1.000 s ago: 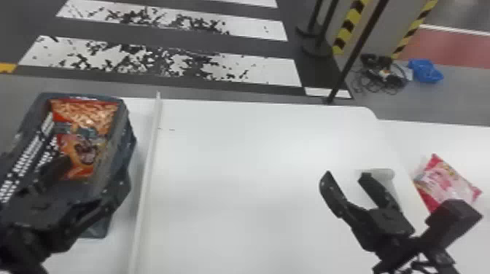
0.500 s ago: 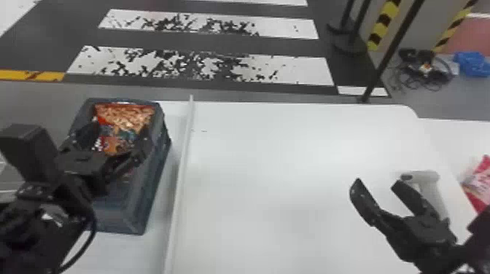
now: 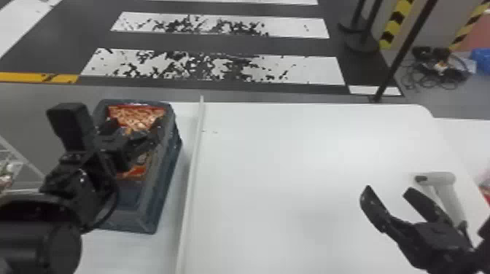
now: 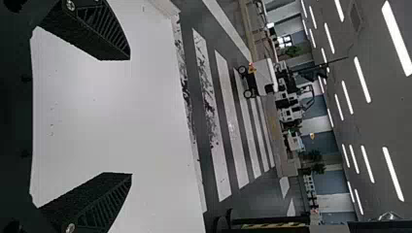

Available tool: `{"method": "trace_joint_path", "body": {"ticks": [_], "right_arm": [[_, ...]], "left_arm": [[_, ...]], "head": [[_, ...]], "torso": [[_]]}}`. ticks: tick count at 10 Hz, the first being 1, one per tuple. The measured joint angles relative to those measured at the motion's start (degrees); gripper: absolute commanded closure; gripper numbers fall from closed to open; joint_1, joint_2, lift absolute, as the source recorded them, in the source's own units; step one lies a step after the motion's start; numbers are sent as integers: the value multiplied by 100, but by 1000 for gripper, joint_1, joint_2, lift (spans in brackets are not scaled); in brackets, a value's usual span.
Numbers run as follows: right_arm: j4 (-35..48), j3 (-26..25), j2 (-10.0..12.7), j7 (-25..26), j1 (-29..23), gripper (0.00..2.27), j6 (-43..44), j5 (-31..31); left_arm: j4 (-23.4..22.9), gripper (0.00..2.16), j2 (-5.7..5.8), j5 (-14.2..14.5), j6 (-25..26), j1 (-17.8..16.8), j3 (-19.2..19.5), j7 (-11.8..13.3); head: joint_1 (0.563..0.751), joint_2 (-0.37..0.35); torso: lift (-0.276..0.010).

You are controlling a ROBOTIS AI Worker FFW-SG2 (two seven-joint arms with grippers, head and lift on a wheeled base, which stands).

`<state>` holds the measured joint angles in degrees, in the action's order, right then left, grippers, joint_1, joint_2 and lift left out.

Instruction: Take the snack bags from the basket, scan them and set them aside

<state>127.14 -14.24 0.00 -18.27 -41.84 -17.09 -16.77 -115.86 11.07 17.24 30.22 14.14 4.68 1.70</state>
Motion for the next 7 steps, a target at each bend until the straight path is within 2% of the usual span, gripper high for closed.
{"method": "trace_joint_path", "body": {"ticks": [3,7], "right_arm": [[-56,-3,0,-8,82,70,-69,5],[-200,-35,-53,-204,173,70,-85,-54]], "left_arm": [[347,80,5,6,512,-473,116,-115],[912,80,44,7,942,-963,257,-79]], "head": [[695,23],[695,57]], "torso": [[-75],[-75]]}}
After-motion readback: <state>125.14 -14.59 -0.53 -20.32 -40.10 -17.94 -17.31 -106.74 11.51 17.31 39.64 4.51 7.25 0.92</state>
